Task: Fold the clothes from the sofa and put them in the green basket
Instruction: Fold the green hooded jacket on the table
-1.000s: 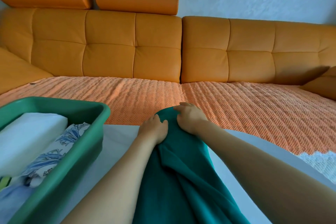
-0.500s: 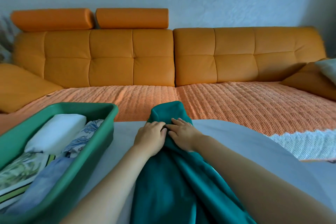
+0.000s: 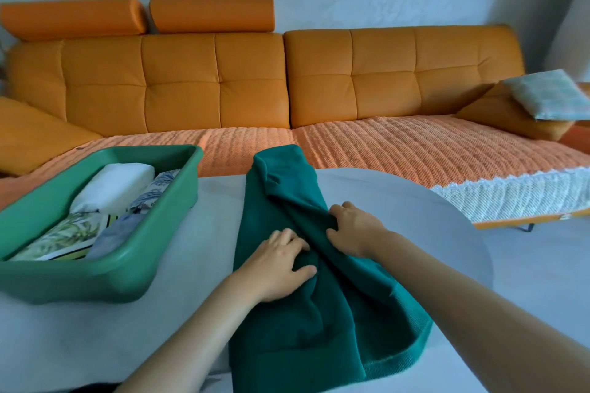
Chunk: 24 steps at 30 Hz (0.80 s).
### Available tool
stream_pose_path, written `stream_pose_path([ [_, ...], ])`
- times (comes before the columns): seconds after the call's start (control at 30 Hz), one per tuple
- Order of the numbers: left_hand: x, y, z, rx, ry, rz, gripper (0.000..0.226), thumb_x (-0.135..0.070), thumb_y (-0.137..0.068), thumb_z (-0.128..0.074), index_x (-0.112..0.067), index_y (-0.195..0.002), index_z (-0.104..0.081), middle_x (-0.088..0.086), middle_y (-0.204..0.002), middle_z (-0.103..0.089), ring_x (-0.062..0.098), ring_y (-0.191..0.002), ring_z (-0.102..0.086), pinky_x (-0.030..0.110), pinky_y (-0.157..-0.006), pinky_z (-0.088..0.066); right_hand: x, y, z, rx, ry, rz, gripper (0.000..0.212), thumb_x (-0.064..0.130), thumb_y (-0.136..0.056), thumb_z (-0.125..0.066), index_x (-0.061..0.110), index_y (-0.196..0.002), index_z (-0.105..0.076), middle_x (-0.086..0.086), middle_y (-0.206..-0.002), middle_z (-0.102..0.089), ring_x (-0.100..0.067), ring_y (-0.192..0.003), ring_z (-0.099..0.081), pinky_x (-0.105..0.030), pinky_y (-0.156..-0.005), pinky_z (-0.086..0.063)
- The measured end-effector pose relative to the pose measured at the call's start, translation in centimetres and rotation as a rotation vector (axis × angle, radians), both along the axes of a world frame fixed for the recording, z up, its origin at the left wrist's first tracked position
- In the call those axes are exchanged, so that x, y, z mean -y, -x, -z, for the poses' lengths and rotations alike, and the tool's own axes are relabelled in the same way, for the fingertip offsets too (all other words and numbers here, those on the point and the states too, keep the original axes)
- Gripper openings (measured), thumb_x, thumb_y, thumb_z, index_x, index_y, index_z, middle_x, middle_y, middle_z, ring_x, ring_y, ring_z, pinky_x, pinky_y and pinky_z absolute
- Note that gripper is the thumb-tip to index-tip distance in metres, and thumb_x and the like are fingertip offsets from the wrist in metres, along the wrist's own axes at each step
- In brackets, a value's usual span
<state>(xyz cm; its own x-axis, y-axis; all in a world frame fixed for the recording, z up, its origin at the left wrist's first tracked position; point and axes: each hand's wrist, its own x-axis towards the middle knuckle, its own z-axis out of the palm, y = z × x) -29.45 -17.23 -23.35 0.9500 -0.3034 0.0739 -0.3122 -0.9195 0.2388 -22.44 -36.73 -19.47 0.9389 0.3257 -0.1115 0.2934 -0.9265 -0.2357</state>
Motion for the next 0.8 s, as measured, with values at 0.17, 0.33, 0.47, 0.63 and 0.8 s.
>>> stream_pose_path([
  [0.17, 0.9, 2.7, 1.7, -0.152, -0.144, 0.056, 0.107, -0.088, -0.075, -0.02, -0.024, -0.16, -0.005, -0.011, -0.165, -0.002, 0.012, -0.151, 0.005, 0.042, -0.124, 0.006, 0.4, 2.8, -0.7, -0.003, 0.241, 0.082, 0.04, 0.042, -0.098, -0.043, 0.014, -0.127, -0.048, -0.008, -0.127, -0.059, -0.029, -0.112, -0.058, -0.036, -0.082, -0.043],
  [0.33, 1.1, 3.7, 1.4, -0.132, -0.011, 0.034, 0.09, -0.077, -0.089, -0.035, -0.023, -0.159, -0.019, -0.006, -0.165, -0.014, 0.016, -0.152, -0.005, 0.036, -0.123, 0.001, -2.1, 5.7, -6.2, 0.186, 0.41, 0.006, 0.015, 0.024, -0.097, -0.052, 0.015, -0.106, -0.059, -0.004, -0.114, -0.064, -0.024, -0.1, -0.062, -0.031, -0.071, -0.045],
  [0.47, -0.8, 3.7, -1.6, -0.01, 0.63, -0.288, 0.024, -0.033, -0.1, -0.051, -0.025, -0.117, -0.067, 0.002, -0.118, -0.07, 0.021, -0.108, -0.064, 0.025, -0.088, -0.044, -5.7, 8.1, -8.7, -0.037, 0.093, -0.113, 0.033, 0.027, -0.097, -0.056, 0.0, -0.115, -0.062, -0.015, -0.1, -0.066, -0.033, -0.094, -0.067, -0.028, -0.065, -0.048],
  [0.63, -3.9, 5.4, -3.3, -0.291, 1.091, -0.521, 0.021, -0.041, -0.103, -0.04, -0.023, -0.105, -0.05, 0.015, -0.09, -0.069, 0.022, -0.056, -0.067, 0.029, -0.051, -0.049, -7.0, 9.5, -6.0, -0.595, -0.32, -0.185, 0.042, 0.013, -0.098, -0.053, 0.008, -0.14, -0.046, -0.01, -0.104, -0.073, -0.02, -0.074, -0.068, -0.031, -0.067, -0.054],
  [0.8, -3.2, 6.9, -1.4, -0.255, 0.73, -0.441, 0.058, -0.049, -0.083, -0.071, -0.045, -0.129, -0.036, -0.002, -0.085, -0.069, 0.01, -0.064, -0.067, 0.024, -0.059, -0.047, -4.5, 7.5, -2.3, -0.086, -0.229, -0.15, 0.046, 0.003, -0.09, -0.045, 0.025, -0.125, -0.065, 0.003, -0.121, -0.067, -0.018, -0.117, -0.059, -0.026, -0.103, -0.043],
])
